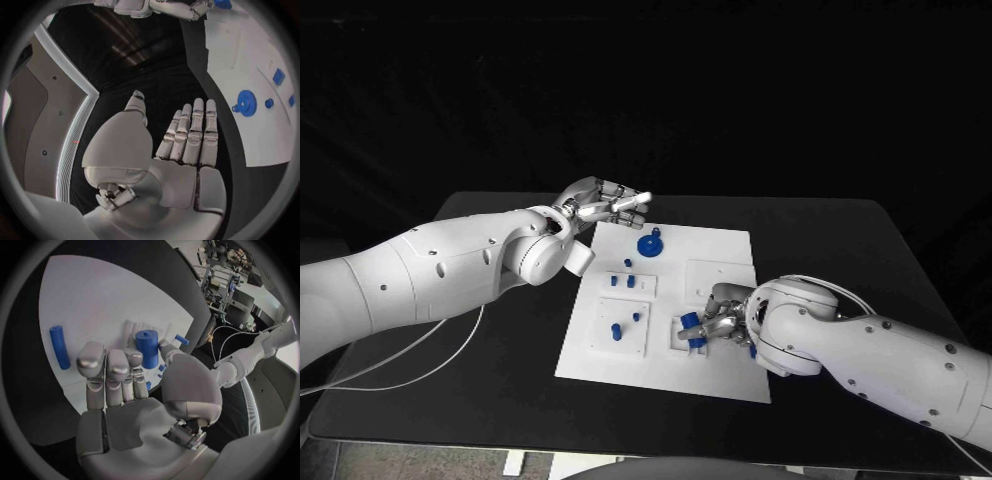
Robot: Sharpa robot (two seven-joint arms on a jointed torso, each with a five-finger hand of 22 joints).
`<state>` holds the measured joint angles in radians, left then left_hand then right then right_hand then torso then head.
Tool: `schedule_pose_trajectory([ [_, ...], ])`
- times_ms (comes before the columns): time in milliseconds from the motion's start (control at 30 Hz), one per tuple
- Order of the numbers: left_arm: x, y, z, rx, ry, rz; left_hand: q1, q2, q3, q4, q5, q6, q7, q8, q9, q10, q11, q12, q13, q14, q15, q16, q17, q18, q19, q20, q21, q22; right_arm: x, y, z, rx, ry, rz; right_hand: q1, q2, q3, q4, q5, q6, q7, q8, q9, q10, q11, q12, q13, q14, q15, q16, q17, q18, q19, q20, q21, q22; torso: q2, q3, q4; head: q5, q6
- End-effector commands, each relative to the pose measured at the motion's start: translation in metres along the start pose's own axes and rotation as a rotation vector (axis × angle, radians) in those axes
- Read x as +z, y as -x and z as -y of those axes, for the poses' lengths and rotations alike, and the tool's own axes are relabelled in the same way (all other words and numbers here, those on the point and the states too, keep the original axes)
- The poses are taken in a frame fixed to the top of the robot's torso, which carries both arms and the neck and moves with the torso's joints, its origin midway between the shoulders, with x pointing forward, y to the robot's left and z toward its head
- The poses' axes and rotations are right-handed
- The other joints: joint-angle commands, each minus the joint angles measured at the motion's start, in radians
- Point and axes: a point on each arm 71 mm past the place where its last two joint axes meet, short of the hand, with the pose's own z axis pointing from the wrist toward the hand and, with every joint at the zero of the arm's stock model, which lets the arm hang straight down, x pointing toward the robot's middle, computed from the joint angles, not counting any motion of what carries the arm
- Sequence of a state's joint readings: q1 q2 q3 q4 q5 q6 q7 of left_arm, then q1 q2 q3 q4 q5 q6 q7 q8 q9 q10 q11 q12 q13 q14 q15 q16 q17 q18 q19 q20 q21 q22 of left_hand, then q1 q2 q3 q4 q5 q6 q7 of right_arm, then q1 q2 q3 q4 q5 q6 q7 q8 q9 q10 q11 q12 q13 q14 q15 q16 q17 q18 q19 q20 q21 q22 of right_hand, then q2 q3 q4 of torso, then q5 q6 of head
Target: Assemble the parts on the task board
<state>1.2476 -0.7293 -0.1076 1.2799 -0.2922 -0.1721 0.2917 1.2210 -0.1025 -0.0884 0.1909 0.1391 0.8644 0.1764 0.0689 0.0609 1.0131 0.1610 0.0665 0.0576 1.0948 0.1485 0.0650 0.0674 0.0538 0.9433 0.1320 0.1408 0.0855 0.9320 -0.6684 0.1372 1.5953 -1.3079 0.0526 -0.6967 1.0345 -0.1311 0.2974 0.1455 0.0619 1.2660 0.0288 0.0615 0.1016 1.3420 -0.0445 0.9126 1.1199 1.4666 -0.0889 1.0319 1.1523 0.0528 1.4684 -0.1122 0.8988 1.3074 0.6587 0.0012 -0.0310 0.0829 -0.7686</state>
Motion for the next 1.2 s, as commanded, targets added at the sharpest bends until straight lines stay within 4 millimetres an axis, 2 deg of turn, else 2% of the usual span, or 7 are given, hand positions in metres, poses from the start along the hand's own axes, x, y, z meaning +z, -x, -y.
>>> schedule_pose_trajectory([
  [33,0.0005,-0.0023,0.0008,-0.003,-0.007,-0.017,-0.001,0.003,-0.001,0.0,0.0,-0.002,-0.001,0.002,-0.001,-0.007,-0.001,-0.006,0.001,-0.007,0.0,-0.004,0.001,-0.007,-0.008,0.002,0.005,-0.002,-0.0013,-0.0007,-0.0027,-0.009,0.02,0.007,-0.002,0.006,0.003,-0.006,0.008,0.003,0.004,0.002,0.0,-0.002,-0.002,-0.004,0.0,0.0,-0.006,0.0,0.0,-0.006,0.011,-0.004,-0.001,0.112,0.0,-0.0002,-0.0016,0.002,-0.003],
  [233,0.0005,-0.0026,0.0009,-0.003,-0.006,-0.018,-0.002,-0.002,0.0,0.008,-0.002,-0.003,-0.001,0.002,-0.001,-0.007,-0.001,-0.006,0.001,-0.008,0.0,-0.004,0.001,-0.007,-0.008,0.002,0.005,-0.003,-0.0018,-0.0003,-0.0024,-0.003,0.02,0.01,-0.008,-0.007,-0.002,0.017,0.002,0.003,0.004,0.003,0.001,-0.002,-0.002,-0.005,-0.001,-0.001,-0.006,-0.002,-0.002,-0.006,0.012,-0.004,-0.003,0.112,0.0,-0.0001,-0.0014,0.005,-0.003],
  [433,0.0005,-0.0023,0.0007,-0.003,-0.006,-0.018,-0.001,-0.001,0.0,0.012,-0.002,-0.003,-0.001,0.002,-0.001,-0.008,-0.001,-0.006,0.001,-0.008,0.0,-0.004,0.001,-0.007,-0.008,0.002,0.005,-0.003,-0.003,0.0,-0.0033,0.0,0.026,0.012,0.001,-0.04,-0.016,0.069,-0.007,0.001,0.004,0.003,0.004,-0.002,-0.002,-0.006,-0.002,-0.001,-0.007,-0.003,-0.002,-0.006,0.013,-0.005,-0.003,0.112,0.0,0.0001,0.0003,0.006,-0.004],
  [567,0.0005,-0.0021,0.0005,-0.003,-0.005,-0.019,-0.001,-0.001,-0.001,0.013,-0.002,-0.003,-0.001,0.002,-0.001,-0.008,-0.001,-0.006,0.001,-0.008,0.0,-0.004,0.001,-0.007,-0.009,0.002,0.005,-0.003,-0.004,0.0003,-0.0044,0.006,0.033,0.013,0.002,-0.058,-0.035,0.095,-0.011,-0.001,0.004,0.003,0.003,-0.003,-0.002,-0.008,-0.002,-0.002,-0.008,-0.006,-0.003,-0.006,0.012,-0.007,-0.005,0.112,0.0,-0.0005,-0.0008,0.006,-0.005],
  [667,0.0005,-0.0022,0.0005,-0.003,-0.004,-0.019,-0.001,-0.001,-0.001,0.013,-0.002,-0.003,-0.001,0.002,-0.001,-0.008,-0.001,-0.006,0.001,-0.008,0.0,-0.004,0.001,-0.007,-0.009,0.002,0.005,-0.003,-0.0044,0.0004,-0.0053,0.009,0.037,0.012,0.011,-0.056,-0.079,0.113,-0.009,-0.003,0.005,0.003,0.004,-0.004,-0.001,-0.01,-0.002,-0.001,-0.008,-0.008,-0.003,-0.006,0.012,-0.007,-0.007,0.111,0.0,-0.0007,-0.0011,0.007,-0.006],
  [933,0.0006,-0.0022,0.0004,-0.001,-0.003,-0.02,-0.001,-0.001,-0.001,0.013,-0.002,-0.003,-0.001,0.002,-0.001,-0.008,-0.001,-0.006,0.001,-0.008,0.0,-0.004,0.001,-0.007,-0.009,0.002,0.005,-0.003,-0.0046,0.0004,-0.0067,0.012,0.042,0.011,0.022,-0.064,-0.092,0.125,-0.011,-0.004,0.005,0.003,0.004,-0.004,-0.002,-0.012,-0.002,-0.001,-0.009,-0.009,-0.002,-0.007,0.012,-0.008,-0.007,0.111,0.0,-0.001,0.001,0.006,-0.006],
  [1200,0.0007,-0.002,0.0003,0.0,-0.002,-0.018,-0.001,-0.001,0.0,0.013,-0.002,-0.006,-0.001,0.002,-0.001,-0.009,0.0,-0.006,0.001,-0.008,0.0,-0.004,0.001,-0.007,-0.008,0.002,0.006,-0.003,-0.0043,-0.0001,-0.0077,0.018,0.047,0.005,0.008,-0.07,-0.107,0.14,-0.013,-0.005,0.005,0.003,0.002,-0.003,-0.003,-0.012,0.0,-0.001,-0.01,-0.011,-0.001,-0.008,0.012,-0.01,-0.008,0.111,0.0,-0.0014,-0.0003,0.005,-0.006],
])
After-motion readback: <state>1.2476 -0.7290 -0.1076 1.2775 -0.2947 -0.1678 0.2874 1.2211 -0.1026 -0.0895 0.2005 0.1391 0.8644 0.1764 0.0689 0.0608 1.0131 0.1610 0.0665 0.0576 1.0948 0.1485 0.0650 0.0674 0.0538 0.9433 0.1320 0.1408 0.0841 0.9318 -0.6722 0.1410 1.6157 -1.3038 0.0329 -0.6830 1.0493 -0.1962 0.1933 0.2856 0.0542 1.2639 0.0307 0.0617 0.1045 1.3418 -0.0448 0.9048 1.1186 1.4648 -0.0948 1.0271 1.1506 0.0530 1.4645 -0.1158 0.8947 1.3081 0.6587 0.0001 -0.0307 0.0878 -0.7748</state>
